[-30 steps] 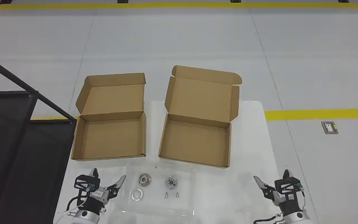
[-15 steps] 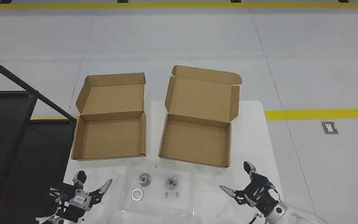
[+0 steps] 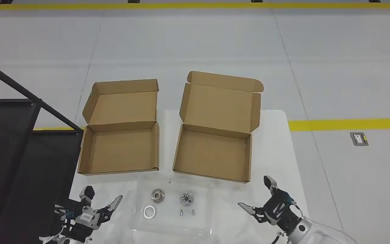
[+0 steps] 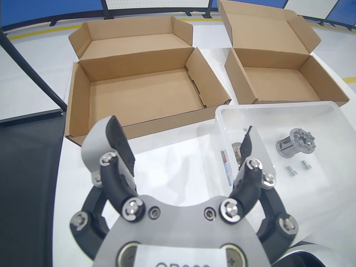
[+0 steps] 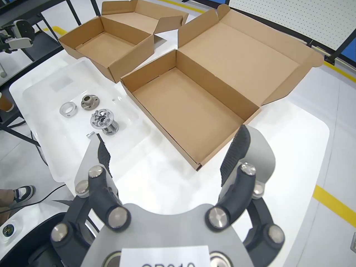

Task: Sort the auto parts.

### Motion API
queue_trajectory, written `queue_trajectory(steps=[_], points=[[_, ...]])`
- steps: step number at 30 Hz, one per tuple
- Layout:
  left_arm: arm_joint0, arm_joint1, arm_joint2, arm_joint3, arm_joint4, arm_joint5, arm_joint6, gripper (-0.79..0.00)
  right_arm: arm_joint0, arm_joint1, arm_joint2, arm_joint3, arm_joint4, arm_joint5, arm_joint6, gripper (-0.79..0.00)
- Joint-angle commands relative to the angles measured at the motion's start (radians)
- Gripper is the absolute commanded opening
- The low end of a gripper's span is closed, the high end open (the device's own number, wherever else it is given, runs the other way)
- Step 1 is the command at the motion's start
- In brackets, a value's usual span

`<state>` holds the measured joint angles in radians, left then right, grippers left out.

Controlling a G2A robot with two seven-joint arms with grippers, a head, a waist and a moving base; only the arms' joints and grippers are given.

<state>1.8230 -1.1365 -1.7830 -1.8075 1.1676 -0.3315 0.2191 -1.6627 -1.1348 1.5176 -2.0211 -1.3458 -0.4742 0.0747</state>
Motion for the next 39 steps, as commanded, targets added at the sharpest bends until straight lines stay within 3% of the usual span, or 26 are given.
queue_trajectory(steps=[1, 3, 6, 13, 20, 31, 39], points=[[0.000, 0.000, 0.000, 0.000, 0.000, 0.000, 0.000, 0.000, -0.001, 0.000, -0.005, -0.002, -0.001, -0.004, -0.025, 0.000], [0.000, 0.000, 0.000, 0.000, 0.000, 0.000, 0.000, 0.000, 0.007, 0.003, -0.029, -0.007, -0.052, -0.063, -0.078, 0.000], [-0.002, 0.002, -0.004, -0.001, 0.008, -0.046, 0.014, 0.000, 0.059, 0.006, -0.089, -0.020, -0.146, -0.137, -0.041, 0.000], [0.001, 0.004, -0.019, 0.021, 0.026, -0.095, 0.068, 0.000, 0.296, -0.015, -0.359, -0.006, -0.220, -0.268, 0.226, 0.000], [0.001, 0.003, -0.013, 0.026, 0.057, -0.091, 0.077, 0.000, 0.569, -0.076, -0.612, 0.165, -0.112, -0.258, 0.481, 0.000], [0.001, 0.003, -0.013, 0.026, 0.057, -0.091, 0.077, 0.000, 0.567, -0.075, -0.618, 0.159, -0.134, -0.260, 0.480, 0.000], [0.001, 0.003, -0.013, 0.026, 0.057, -0.091, 0.077, 0.000, 0.691, -0.114, -0.782, 0.229, -0.217, -0.299, 0.584, 0.000]])
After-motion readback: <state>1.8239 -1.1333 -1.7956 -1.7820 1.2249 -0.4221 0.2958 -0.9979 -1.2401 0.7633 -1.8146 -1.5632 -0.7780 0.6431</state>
